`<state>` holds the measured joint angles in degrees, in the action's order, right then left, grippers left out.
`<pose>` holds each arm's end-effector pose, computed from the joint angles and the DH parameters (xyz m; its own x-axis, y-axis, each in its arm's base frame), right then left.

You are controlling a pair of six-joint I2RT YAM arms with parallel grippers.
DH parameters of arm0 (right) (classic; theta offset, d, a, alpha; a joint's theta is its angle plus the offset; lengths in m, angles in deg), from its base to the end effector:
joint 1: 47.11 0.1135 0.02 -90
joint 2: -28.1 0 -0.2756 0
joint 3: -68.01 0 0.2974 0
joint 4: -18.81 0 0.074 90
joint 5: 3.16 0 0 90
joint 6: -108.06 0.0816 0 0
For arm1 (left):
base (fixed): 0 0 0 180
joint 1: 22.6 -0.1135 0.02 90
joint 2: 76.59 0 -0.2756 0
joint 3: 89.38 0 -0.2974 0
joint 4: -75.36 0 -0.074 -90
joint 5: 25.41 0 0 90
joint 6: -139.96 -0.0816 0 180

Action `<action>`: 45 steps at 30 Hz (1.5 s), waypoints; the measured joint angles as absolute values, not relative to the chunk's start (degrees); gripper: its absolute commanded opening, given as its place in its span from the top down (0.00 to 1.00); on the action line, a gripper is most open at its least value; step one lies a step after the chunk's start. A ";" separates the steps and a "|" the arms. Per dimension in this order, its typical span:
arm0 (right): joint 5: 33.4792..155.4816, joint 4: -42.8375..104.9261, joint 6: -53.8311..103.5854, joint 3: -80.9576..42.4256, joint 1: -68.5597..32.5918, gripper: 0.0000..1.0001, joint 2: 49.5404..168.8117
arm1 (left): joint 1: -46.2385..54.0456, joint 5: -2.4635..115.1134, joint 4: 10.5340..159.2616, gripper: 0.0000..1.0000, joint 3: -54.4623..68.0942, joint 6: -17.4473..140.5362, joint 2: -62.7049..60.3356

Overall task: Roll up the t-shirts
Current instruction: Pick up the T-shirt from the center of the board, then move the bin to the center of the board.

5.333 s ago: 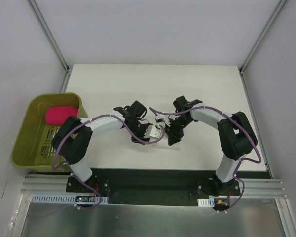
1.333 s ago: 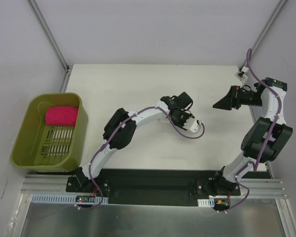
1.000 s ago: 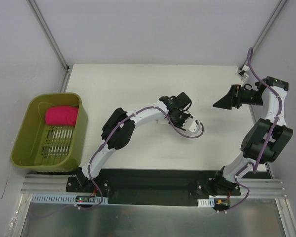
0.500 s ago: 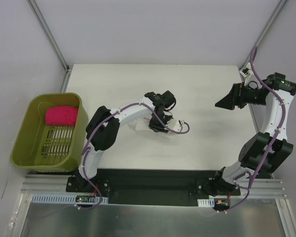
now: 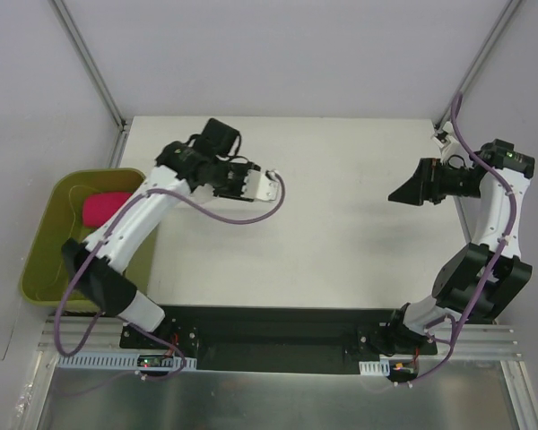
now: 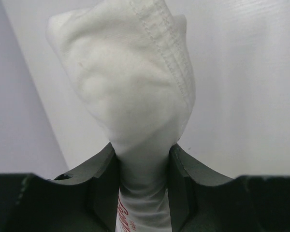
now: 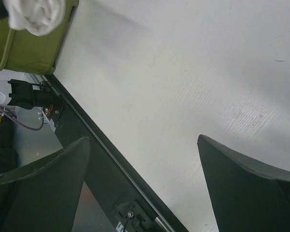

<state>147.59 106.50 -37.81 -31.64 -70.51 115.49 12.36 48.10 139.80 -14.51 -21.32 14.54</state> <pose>0.3281 -0.0644 0.3418 -0.4923 -0.2277 -0.8401 -0.7394 0.6187 0.2656 0.3235 -0.2545 0.3436 0.4579 0.7879 -0.4117 0.8223 -0.1994 0.5330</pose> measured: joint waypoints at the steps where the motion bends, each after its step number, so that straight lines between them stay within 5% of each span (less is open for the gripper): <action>1: 147.53 106.48 -37.73 -31.18 -70.51 0.04 115.49 | 10.99 47.90 139.82 1.00 -13.50 -21.89 11.92; 11: 146.21 106.57 -36.92 -29.54 -70.49 0.04 115.51 | -5.71 44.49 141.50 1.00 1.38 -27.11 -12.10; 23: 142.04 106.48 -36.81 -27.73 -66.64 0.04 116.91 | -39.81 33.58 141.39 1.00 15.11 -35.27 -27.82; 34: 137.91 106.30 -36.90 -26.35 -64.04 0.04 118.59 | -68.88 22.41 142.24 1.00 15.59 -54.17 -16.39; 45: 134.06 106.22 -37.05 -22.24 -63.78 0.04 118.57 | -77.42 23.09 145.30 1.00 23.65 -60.66 -8.58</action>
<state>134.06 106.22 -37.05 -22.24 -63.78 118.57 -77.42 23.09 145.30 23.65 -60.66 -8.58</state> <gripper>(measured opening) 0.963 0.351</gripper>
